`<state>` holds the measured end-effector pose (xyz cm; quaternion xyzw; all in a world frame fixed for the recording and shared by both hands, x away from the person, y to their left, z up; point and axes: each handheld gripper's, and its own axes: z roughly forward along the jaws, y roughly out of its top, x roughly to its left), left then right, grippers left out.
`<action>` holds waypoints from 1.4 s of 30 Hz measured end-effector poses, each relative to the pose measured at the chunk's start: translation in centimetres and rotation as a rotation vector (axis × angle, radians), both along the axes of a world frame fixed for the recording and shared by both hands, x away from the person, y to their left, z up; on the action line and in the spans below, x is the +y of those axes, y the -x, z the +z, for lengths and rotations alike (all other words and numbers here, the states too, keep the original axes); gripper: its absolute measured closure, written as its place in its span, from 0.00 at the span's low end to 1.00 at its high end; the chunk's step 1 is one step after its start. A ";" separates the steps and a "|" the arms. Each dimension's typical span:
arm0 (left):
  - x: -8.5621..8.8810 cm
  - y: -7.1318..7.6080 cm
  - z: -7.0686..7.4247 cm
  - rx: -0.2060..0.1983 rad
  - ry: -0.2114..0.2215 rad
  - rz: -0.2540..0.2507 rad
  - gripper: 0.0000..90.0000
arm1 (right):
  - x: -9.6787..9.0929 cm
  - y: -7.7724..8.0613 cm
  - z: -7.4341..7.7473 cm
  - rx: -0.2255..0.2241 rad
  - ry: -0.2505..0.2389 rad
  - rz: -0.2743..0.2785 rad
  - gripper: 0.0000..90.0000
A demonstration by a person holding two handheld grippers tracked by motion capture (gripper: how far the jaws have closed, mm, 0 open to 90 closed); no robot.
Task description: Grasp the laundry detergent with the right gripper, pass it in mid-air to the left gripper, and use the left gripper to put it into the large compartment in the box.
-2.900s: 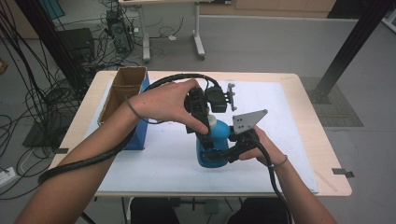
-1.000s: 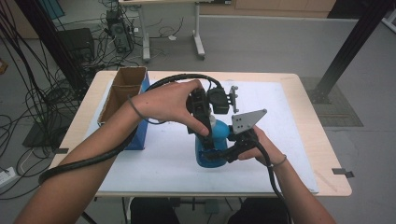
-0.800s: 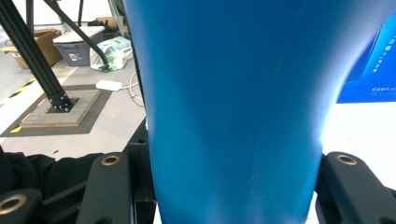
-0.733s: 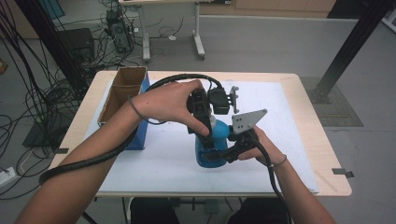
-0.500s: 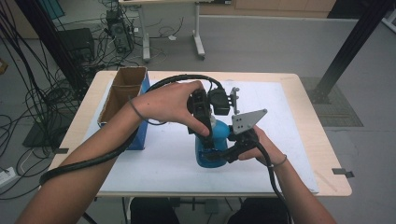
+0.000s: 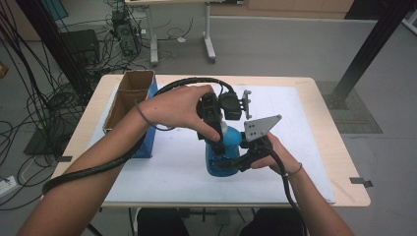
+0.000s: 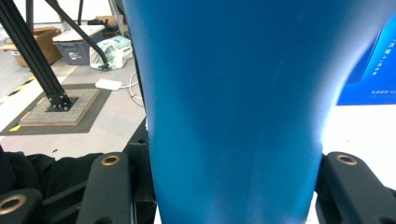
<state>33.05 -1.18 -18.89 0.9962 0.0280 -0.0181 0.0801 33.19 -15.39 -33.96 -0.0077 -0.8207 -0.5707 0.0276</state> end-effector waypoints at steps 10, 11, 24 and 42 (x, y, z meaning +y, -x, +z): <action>-0.1 0.0 0.1 -0.010 -0.005 0.000 0.41 | 0.0 0.0 0.0 -0.004 0.001 0.001 0.48; -0.2 0.0 0.1 -0.010 -0.006 0.001 0.41 | 0.0 0.0 0.0 -0.004 0.000 0.001 0.48; -0.4 0.2 0.4 -0.026 -0.014 0.022 0.42 | -0.1 -0.1 0.1 -0.003 -0.011 0.003 0.48; -0.3 0.3 0.5 -0.028 -0.038 0.027 0.42 | 0.1 0.0 0.2 -0.005 -0.013 0.009 0.48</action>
